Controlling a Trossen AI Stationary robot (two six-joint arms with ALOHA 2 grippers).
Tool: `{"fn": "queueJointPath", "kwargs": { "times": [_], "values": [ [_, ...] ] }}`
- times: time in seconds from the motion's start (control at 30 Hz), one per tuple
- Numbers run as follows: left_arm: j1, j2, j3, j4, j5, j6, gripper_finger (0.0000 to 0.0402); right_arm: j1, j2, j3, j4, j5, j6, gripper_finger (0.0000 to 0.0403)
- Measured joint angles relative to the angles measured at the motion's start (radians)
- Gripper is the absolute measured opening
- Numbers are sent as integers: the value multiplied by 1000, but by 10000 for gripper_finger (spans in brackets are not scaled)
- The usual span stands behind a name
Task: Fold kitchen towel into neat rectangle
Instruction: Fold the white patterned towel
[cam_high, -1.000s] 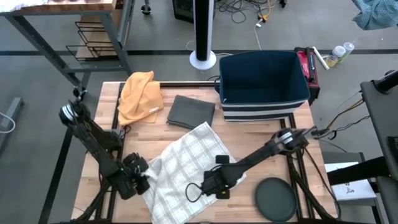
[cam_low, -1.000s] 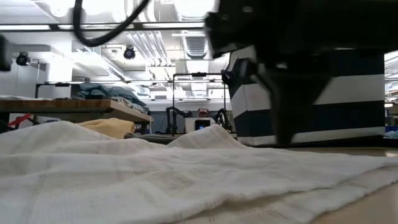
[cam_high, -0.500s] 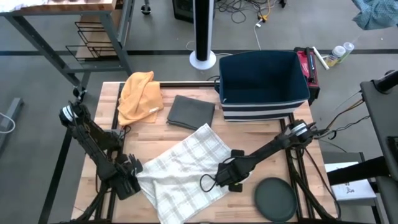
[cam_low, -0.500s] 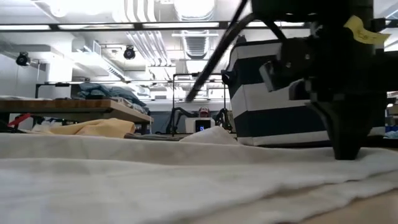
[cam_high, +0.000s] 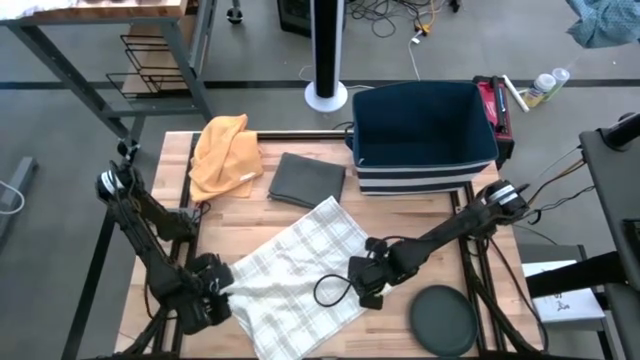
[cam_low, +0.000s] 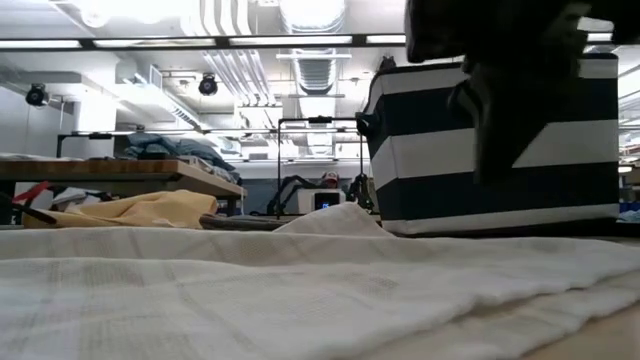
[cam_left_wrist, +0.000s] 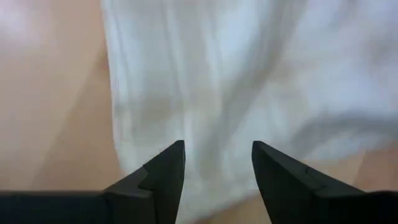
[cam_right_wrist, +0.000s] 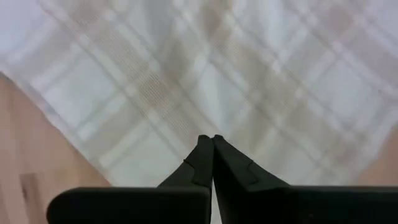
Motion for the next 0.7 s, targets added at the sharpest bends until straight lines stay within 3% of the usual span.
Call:
{"fn": "queueJointPath", "kwargs": {
  "times": [0.1,0.37,0.53,0.7],
  "values": [
    [2,19,0,8,-70,3,178,-3,23,-12,9,-1,-7,0],
    [4,67,-1,2,-114,-17,178,-5,39,-101,9,-42,29,0],
    [14,109,-1,161,-277,32,178,-7,23,-169,19,-39,84,0],
    [62,188,-2,193,-294,51,178,-8,19,-178,9,-36,88,0]
  ]
}}
